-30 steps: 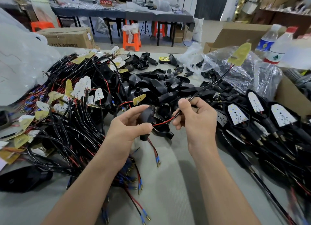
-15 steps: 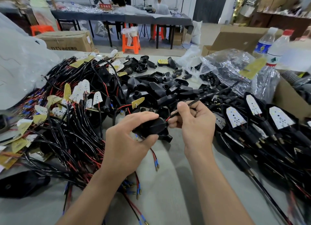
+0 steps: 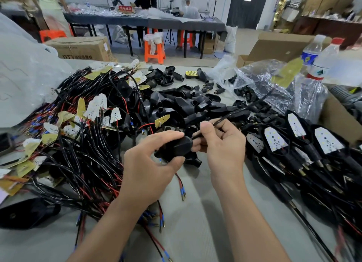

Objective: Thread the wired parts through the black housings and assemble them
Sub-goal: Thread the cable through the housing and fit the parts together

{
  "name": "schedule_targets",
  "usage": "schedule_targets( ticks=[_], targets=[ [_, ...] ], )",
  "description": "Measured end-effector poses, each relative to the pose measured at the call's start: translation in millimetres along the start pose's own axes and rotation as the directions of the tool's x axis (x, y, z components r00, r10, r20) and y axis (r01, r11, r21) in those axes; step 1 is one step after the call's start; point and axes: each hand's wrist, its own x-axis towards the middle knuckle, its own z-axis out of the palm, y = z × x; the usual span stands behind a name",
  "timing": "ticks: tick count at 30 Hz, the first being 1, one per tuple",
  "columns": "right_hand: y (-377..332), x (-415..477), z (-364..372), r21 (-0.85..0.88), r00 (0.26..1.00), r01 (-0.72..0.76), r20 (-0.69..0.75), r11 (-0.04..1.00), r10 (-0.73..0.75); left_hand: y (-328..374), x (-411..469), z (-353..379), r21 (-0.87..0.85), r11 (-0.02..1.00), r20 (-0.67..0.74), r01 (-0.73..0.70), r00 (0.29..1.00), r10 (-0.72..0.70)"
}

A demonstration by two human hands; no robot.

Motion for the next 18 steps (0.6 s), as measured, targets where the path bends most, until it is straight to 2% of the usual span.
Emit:
schedule_targets(
  ticks=[4,10,14,16,18],
  targets=[
    [-1,2,-4,0.013,0.996,0.008,-0.087,1.0,-0.006,2,0,1,0.01,1.0,-0.018,-0.013,1.0,0.013],
    [-2,-4,2,-0.019,1.0,0.017,0.021,1.0,-0.017,1,1,-1,0.021,0.999,-0.01,0.025,1.0,-0.025],
    [-3,-3,2,0.017,1.0,0.003,-0.005,1.0,-0.003,1,3,-2,0.016,0.997,-0.012,0.077,0.997,-0.077],
    [-5,-2,1,0.05,1.0,-0.01,-0.005,0.999,0.011,1,6,-1,-0.115,0.98,0.012,0.165,0.986,-0.165],
    [-6,-3,0,0.089,0.999,-0.036,0.04,0.995,0.032,-2,11,-3,-0.338,0.891,0.06,0.304,0.952,-0.302]
  ],
)
